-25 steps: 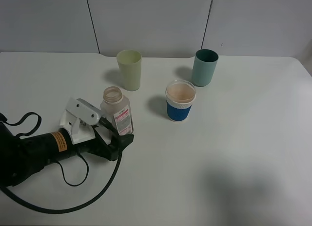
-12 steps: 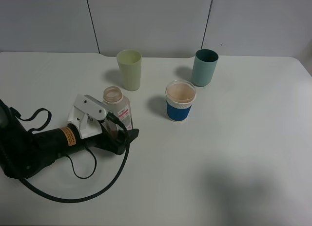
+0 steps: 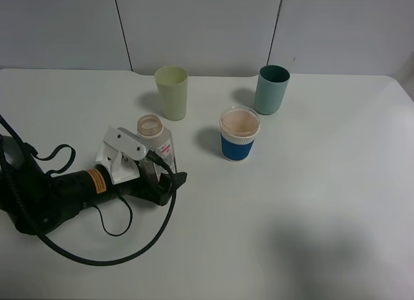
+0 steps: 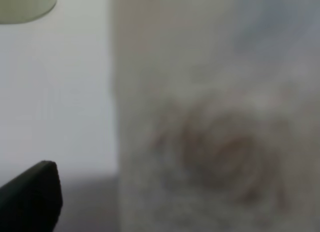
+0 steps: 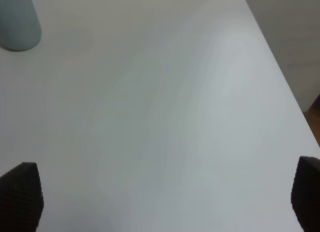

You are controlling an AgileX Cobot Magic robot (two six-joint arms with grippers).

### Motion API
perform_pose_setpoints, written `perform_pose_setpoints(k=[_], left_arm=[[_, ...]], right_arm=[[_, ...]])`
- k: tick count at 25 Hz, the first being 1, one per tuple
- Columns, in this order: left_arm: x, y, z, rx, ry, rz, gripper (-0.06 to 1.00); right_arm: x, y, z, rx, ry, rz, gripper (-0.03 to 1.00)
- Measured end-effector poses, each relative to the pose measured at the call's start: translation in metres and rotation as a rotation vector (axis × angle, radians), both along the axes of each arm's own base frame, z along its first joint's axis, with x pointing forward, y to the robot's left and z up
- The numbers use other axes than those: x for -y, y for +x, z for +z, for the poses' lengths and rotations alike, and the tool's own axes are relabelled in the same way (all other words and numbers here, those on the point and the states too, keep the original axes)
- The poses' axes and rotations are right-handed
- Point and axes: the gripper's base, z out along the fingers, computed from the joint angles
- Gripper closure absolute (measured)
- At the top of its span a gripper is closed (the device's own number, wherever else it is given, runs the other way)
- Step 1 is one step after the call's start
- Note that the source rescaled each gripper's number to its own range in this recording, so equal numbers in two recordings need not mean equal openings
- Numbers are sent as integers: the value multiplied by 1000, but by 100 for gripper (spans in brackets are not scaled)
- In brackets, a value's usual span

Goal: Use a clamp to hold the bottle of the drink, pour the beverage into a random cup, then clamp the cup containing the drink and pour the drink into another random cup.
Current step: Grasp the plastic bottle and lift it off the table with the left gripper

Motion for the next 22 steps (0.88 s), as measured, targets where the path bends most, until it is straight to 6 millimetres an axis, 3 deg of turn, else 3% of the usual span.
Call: perform_pose_setpoints(k=[3, 6, 8, 12, 22], left_arm=[[0, 0, 0, 0, 0, 4, -4], [0, 0, 0, 4, 6, 3, 15], [0, 0, 0, 10, 13, -2, 36], [0, 0, 0, 22, 21, -20, 93], [4, -5, 1, -11, -23, -63, 94]], right_arm=[[0, 0, 0, 0, 0, 0, -3], [0, 0, 0, 0, 0, 0, -3], [0, 0, 0, 0, 0, 0, -3], [0, 0, 0, 0, 0, 0, -3], [0, 0, 0, 0, 0, 0, -3]])
